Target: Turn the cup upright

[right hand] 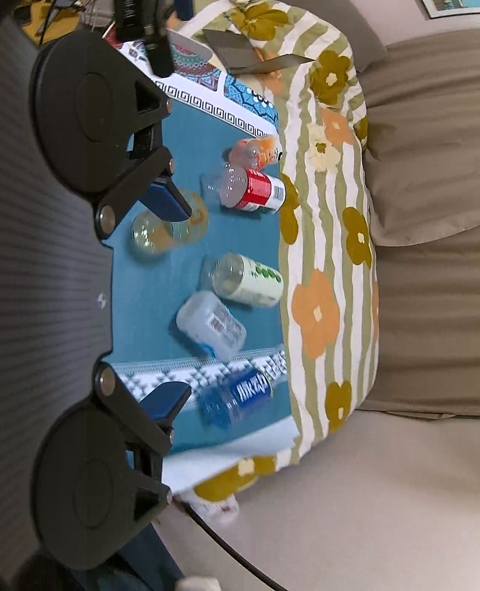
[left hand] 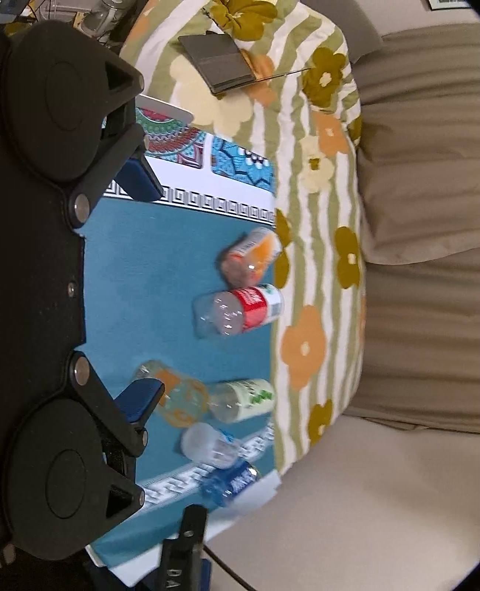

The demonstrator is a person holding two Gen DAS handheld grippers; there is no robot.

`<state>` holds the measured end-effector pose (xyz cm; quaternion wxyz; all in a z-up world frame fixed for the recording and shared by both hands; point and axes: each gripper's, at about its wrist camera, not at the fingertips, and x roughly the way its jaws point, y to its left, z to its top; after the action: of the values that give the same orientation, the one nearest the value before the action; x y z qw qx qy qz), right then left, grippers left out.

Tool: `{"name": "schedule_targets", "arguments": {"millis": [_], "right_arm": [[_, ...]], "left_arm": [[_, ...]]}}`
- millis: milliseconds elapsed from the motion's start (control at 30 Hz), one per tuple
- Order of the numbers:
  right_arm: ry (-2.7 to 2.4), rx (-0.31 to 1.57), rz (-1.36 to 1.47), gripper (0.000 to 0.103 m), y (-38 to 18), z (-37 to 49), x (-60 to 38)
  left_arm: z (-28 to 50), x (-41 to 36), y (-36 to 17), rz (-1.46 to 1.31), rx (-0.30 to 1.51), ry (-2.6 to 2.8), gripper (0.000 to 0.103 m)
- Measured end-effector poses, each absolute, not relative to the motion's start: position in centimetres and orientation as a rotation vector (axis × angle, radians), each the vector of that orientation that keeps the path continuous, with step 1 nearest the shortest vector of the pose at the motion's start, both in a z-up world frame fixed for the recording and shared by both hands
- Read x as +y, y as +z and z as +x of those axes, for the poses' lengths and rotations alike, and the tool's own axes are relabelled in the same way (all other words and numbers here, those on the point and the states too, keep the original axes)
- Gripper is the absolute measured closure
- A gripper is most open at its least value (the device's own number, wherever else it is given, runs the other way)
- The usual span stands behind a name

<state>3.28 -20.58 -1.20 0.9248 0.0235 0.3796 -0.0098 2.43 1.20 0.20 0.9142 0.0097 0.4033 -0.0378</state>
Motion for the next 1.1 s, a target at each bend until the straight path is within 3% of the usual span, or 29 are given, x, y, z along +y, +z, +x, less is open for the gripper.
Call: {"name": "schedule_targets", "arguments": {"millis": [1100], "right_arm": [[-0.021,0.796,0.063,0.000,-1.3,0.9,-23.2]], "left_arm": [[0.3,-2.0,1.9,0.072,0.718,-0.045,0.000]]}}
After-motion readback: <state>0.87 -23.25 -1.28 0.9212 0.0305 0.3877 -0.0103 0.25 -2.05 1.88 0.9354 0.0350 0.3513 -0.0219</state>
